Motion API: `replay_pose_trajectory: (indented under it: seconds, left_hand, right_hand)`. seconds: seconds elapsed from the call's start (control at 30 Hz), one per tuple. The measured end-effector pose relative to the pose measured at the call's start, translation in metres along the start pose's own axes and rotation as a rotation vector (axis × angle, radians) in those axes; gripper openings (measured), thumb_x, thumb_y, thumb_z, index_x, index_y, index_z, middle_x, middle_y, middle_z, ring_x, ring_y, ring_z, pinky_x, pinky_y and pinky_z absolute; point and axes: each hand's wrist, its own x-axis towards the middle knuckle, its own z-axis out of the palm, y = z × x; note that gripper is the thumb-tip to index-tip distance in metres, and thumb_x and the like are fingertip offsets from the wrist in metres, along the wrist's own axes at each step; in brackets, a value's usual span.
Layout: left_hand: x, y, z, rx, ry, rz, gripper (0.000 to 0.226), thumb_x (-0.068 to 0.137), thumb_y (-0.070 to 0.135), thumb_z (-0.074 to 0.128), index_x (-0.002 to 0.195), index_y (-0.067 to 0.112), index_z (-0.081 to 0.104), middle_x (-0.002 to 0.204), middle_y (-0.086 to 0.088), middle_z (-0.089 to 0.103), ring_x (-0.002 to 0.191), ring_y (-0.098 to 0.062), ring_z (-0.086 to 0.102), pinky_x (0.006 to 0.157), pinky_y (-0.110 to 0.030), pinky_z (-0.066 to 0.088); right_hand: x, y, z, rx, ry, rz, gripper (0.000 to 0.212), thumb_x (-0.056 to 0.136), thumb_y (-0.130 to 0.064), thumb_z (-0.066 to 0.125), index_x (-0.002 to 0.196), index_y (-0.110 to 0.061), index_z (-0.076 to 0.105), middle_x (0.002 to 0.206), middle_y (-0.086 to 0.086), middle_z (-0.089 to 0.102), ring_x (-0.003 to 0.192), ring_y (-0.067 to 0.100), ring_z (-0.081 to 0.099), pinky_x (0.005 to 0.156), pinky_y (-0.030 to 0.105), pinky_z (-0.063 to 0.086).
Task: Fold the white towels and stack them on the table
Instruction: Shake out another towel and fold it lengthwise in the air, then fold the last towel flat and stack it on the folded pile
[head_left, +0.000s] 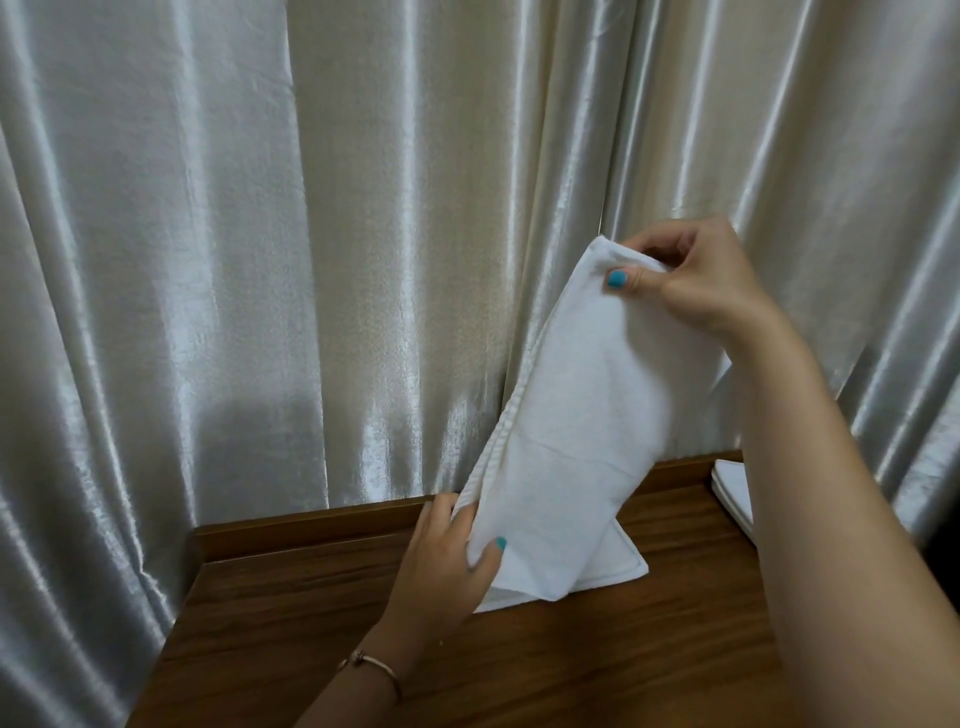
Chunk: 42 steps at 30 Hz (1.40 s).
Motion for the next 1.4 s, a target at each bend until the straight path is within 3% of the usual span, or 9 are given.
replay_pose_trajectory:
  seconds: [0.2, 0.4, 0.57, 0.7, 0.9, 1.03, 1.17, 1.27, 1.4]
  left_hand:
    - [0.006, -0.003, -0.004, 0.086, -0.004, 0.038, 0.055, 0.074, 0.063, 0.062, 0.108, 0.021, 0.062, 0.099, 0.01, 0.046, 0.095, -0.009, 0.044, 0.088, -0.027, 0.042]
    - [0.006, -0.003, -0.01, -0.221, -0.236, 0.004, 0.028, 0.092, 0.036, 0.047, 0.107, 0.018, 0.062, 0.109, 0.006, 0.051, 0.091, -0.01, 0.057, 0.078, -0.037, 0.051]
    - [0.003, -0.02, -0.035, -0.387, -0.266, -0.014, 0.022, 0.099, 0.023, 0.047, 0.115, 0.033, 0.057, 0.101, 0.017, 0.056, 0.086, -0.007, 0.059, 0.067, -0.025, 0.052]
    - [0.005, -0.029, -0.044, -0.674, 0.026, -0.269, 0.056, 0.089, 0.011, 0.065, 0.129, 0.044, 0.045, 0.099, 0.007, 0.066, 0.09, -0.01, 0.067, 0.067, -0.018, 0.056]
    - [0.038, -0.041, -0.035, -1.187, 0.194, -0.804, 0.016, 0.089, 0.014, 0.065, 0.104, 0.009, 0.068, 0.102, -0.009, 0.075, 0.093, -0.023, 0.072, 0.072, -0.031, 0.058]
    - [0.055, -0.048, -0.016, -0.663, 0.163, -0.813, 0.046, 0.101, 0.031, 0.042, 0.142, 0.01, 0.039, 0.134, -0.006, 0.053, 0.118, -0.025, 0.054, 0.093, -0.032, 0.041]
    - [0.06, -0.061, -0.001, -0.178, 0.156, -0.501, 0.033, 0.103, 0.033, 0.034, 0.131, 0.018, 0.041, 0.088, 0.003, 0.062, 0.079, -0.014, 0.061, 0.063, -0.027, 0.047]
    - [0.068, -0.068, 0.014, -0.257, 0.152, -0.602, 0.034, 0.1, 0.042, 0.038, 0.121, 0.016, 0.047, 0.08, 0.009, 0.057, 0.077, -0.012, 0.062, 0.055, -0.021, 0.04]
    - [0.08, -0.072, 0.024, -0.641, -0.027, -1.11, 0.054, 0.082, 0.054, 0.065, 0.096, 0.002, 0.064, 0.084, -0.012, 0.07, 0.078, -0.029, 0.068, 0.051, -0.026, 0.051]
  right_hand:
    - [-0.005, 0.01, -0.003, -0.002, 0.016, 0.047, 0.017, 0.075, -0.02, 0.079, 0.065, -0.029, 0.068, 0.057, -0.022, 0.063, 0.059, -0.001, 0.052, 0.061, 0.026, 0.041]
    - [-0.007, 0.021, -0.011, -0.069, 0.011, 0.123, 0.008, 0.076, -0.022, 0.079, 0.074, -0.024, 0.072, 0.067, -0.008, 0.064, 0.07, 0.011, 0.054, 0.068, 0.032, 0.042]
    - [-0.022, 0.043, -0.02, 0.01, 0.074, 0.208, 0.01, 0.08, -0.013, 0.075, 0.071, -0.013, 0.069, 0.051, -0.015, 0.059, 0.047, -0.005, 0.048, 0.047, 0.009, 0.038]
    - [-0.036, 0.069, -0.016, 0.065, 0.133, 0.359, 0.019, 0.081, -0.02, 0.074, 0.065, -0.018, 0.064, 0.059, -0.009, 0.061, 0.044, -0.004, 0.049, 0.048, 0.013, 0.042]
    - [-0.064, 0.116, 0.014, 0.132, 0.133, 0.555, 0.035, 0.086, -0.029, 0.065, 0.088, 0.005, 0.062, 0.08, 0.015, 0.061, 0.071, 0.023, 0.056, 0.068, 0.034, 0.043]
    - [-0.082, 0.145, 0.032, 0.036, 0.036, 0.599, 0.026, 0.094, -0.035, 0.052, 0.102, -0.011, 0.058, 0.096, 0.008, 0.065, 0.087, 0.026, 0.06, 0.076, 0.038, 0.046]
    - [-0.105, 0.179, 0.039, -0.261, -0.087, 0.591, 0.027, 0.097, -0.048, 0.036, 0.104, -0.024, 0.047, 0.1, 0.0, 0.058, 0.096, 0.025, 0.056, 0.081, 0.045, 0.045]
    - [-0.114, 0.203, 0.044, -0.219, -0.113, 0.63, 0.028, 0.098, -0.045, 0.038, 0.11, -0.023, 0.05, 0.106, 0.003, 0.062, 0.101, 0.027, 0.057, 0.084, 0.042, 0.044]
    - [-0.11, 0.233, 0.052, -0.057, -0.121, 0.722, 0.029, 0.1, -0.034, 0.041, 0.119, -0.013, 0.047, 0.108, 0.008, 0.059, 0.097, 0.026, 0.057, 0.073, 0.032, 0.042]
